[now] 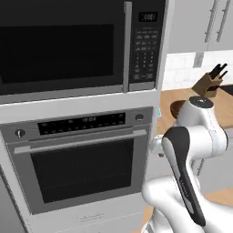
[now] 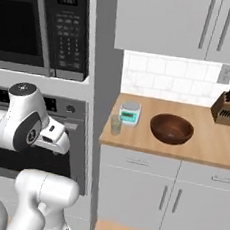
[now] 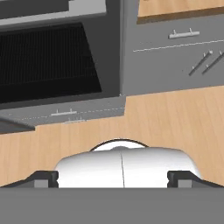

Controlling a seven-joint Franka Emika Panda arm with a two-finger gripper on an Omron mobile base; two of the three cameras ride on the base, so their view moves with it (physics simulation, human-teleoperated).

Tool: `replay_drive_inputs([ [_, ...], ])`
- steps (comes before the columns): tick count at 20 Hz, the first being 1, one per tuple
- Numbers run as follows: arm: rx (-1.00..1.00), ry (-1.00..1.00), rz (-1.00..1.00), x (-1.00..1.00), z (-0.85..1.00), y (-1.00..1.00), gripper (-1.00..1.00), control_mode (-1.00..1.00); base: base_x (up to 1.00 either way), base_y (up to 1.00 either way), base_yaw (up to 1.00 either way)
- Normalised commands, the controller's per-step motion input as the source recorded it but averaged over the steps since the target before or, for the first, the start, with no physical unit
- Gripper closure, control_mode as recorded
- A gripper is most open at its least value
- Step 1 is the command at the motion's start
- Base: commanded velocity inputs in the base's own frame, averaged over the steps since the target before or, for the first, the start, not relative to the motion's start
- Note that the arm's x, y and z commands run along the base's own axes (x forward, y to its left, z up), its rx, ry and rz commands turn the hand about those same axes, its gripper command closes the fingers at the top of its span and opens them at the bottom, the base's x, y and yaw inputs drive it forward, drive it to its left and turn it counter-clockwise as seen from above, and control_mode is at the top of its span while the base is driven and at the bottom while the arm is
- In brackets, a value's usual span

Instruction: Grab a lemon wedge from the fridge and one ice cube from the ice bowl, and put them in the glass of lemonade.

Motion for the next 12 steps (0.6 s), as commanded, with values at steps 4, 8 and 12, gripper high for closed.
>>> replay_drive_inputs([
  [4, 0.00, 0.00, 0.00, 0.00, 0.00, 0.00, -1.00, 1.00, 0.00, 1.00, 0.03],
  [8, 0.00, 0.00, 0.00, 0.00, 0.00, 0.00, -1.00, 1.00, -0.25, 1.00, 0.09],
  [12, 0.00, 0.00, 0.00, 0.00, 0.00, 0.00, -1.00, 1.00, -0.98, 1.00, 0.11],
])
